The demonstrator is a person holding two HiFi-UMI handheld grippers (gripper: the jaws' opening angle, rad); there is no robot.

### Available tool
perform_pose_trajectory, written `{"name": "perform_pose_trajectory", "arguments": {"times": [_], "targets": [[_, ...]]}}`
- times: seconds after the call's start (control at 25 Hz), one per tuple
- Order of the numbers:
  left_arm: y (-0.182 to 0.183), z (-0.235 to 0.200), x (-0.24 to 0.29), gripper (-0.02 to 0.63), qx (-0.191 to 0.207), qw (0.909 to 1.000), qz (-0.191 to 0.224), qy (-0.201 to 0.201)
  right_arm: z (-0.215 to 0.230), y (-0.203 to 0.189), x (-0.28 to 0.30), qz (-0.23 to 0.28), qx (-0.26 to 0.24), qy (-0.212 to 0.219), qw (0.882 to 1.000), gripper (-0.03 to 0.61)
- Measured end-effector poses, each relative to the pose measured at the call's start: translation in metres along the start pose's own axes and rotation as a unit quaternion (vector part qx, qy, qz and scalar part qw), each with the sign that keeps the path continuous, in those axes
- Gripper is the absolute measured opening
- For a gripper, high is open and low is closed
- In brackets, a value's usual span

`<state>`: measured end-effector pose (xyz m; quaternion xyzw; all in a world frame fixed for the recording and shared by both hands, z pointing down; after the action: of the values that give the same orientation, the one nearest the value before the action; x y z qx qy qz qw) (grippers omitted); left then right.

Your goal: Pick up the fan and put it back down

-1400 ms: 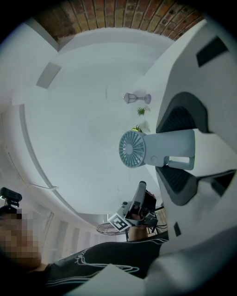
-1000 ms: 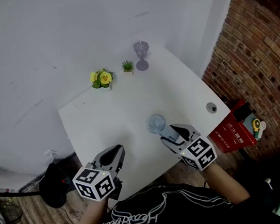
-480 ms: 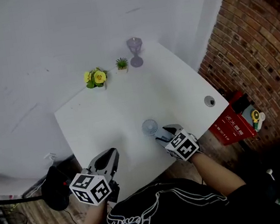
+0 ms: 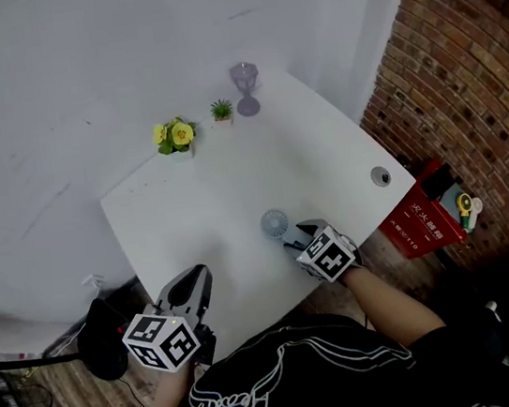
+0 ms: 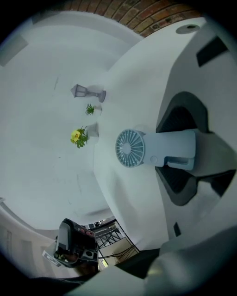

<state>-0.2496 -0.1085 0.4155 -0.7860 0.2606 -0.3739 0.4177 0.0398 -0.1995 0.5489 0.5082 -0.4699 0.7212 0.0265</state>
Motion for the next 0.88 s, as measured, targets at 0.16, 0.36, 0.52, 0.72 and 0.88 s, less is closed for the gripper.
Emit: {"name": "perform_pose_trajectory", "arguments": {"times": [0.16,0.36,0.52,0.72,0.88], "targets": [[-0.005,0.003,-0.005,0.046,-0.003,1.0,0.002,0.005,-0.002,0.001,-0.001,0.0,-0.006,-0.002,1.0,0.222],[-0.011,0.011,-0.01,0.046,-0.008,0.9999,-0.007,0.012,0.0,0.001,-0.008,0.022,0.012,-0.015,1.0,0.324],[-0.02,0.024,-0.007,0.046,-0.011,0.9997,-0.02,0.008,0.001,0.002,-0.029,0.067,0.048,0.005,0.997,0.39],[-0.025,0.044,-0.011,0.046,-0.011,0.9997,-0.017,0.01,-0.007,0.009,-0.077,0.151,0.07,0.052,0.985,0.246],[-0.025,0.071,-0.013,0.046,-0.011,0.9999,-0.011,0.0,-0.018,0.01,-0.12,0.197,0.052,0.062,0.977,0.102]]}}
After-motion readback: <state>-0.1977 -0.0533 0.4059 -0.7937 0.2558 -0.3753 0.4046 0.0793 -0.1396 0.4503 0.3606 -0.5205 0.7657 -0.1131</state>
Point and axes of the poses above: the fingertips, and each gripper's own axes: x forward along the fingers, z to its right, y out of its top, the point moved 10 cm from there along -x, backward along the fingers, and after that the axes turned 4 degrees about x, right-handed, at the moved point
